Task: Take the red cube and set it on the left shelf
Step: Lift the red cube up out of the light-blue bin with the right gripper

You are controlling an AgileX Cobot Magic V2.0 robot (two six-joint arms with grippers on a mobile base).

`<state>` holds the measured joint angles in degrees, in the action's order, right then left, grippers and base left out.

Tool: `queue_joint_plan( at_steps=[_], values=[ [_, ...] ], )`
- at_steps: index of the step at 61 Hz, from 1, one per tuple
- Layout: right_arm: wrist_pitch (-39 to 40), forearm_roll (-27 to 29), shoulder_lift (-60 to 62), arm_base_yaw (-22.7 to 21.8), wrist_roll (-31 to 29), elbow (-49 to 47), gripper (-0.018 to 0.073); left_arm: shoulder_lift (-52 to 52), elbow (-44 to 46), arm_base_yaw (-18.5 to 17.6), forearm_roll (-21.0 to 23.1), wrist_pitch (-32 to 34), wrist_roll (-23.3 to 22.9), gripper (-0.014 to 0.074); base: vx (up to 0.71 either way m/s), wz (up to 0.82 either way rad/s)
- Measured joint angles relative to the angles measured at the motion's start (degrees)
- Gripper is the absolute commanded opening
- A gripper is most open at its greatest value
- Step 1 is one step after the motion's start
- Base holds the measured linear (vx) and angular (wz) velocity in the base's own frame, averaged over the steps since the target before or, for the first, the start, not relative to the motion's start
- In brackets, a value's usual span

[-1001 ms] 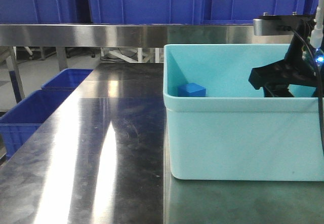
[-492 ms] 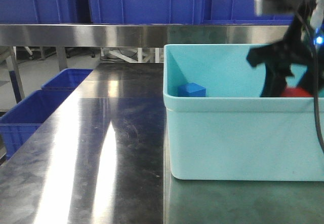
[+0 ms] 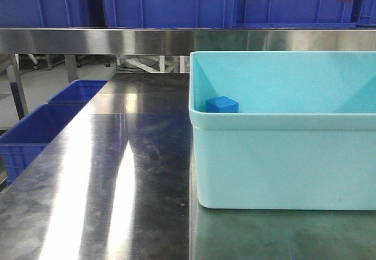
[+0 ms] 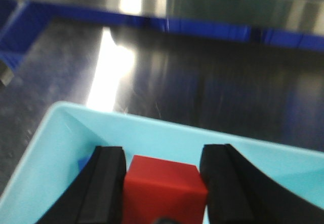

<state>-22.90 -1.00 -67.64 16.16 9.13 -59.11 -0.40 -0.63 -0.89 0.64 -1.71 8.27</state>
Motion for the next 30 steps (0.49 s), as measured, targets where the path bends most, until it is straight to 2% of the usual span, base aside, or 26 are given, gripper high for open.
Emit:
queue_joint_plan(
  at_steps=[14, 30],
  values=[
    [7.03, 0.0, 11.19, 0.0, 0.0, 8.78, 0.005, 0.0, 0.0, 0.0, 0.0, 0.0, 0.0, 0.0106, 0.0, 0.0],
    [11.51, 0.0, 21.51, 0.0, 0.11, 20.89, 0.0049, 0.0, 0.0, 0.0, 0.0, 0.0, 0.0, 0.0106, 0.0, 0.0]
  ],
)
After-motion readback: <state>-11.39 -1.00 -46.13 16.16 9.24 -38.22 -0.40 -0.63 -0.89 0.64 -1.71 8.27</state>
